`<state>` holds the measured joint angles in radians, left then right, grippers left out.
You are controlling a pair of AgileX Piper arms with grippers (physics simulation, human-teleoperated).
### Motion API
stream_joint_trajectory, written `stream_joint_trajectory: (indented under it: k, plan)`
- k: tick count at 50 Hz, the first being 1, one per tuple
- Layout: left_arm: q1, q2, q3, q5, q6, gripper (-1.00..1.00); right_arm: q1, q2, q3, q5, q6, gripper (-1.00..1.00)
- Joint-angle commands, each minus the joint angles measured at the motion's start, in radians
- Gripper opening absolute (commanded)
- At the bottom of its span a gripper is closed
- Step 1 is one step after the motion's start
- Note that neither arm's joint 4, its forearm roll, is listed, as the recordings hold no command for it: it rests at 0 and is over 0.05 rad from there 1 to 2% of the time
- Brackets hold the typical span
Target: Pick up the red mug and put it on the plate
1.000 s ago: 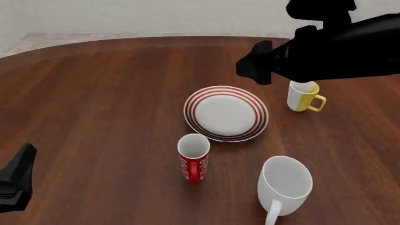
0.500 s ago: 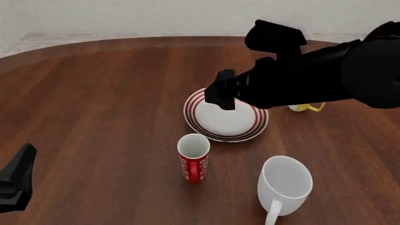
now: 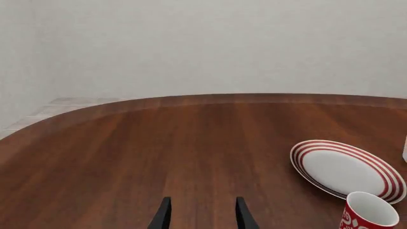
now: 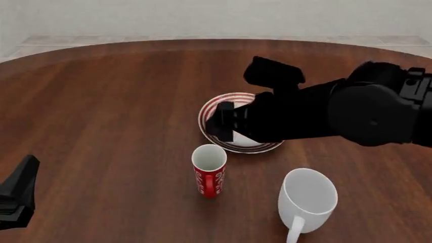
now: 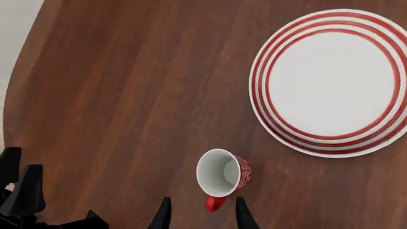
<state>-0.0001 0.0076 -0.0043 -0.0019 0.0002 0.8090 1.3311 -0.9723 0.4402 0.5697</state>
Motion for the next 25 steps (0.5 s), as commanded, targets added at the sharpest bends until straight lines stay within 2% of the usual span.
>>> stream_joint_trajectory:
  k: [1,14,25]
  plan:
    - [0.000,0.000,0.000,0.000,0.000,1.00,0.018,0.018,0.039,-0.044,0.073,1.00]
    - [0.000,0.000,0.000,0.000,0.000,1.00,0.015,0.073,0.065,-0.093,0.088,1.00]
    - [0.000,0.000,0.000,0.000,0.000,1.00,-0.024,0.080,0.088,-0.118,0.081,1.00]
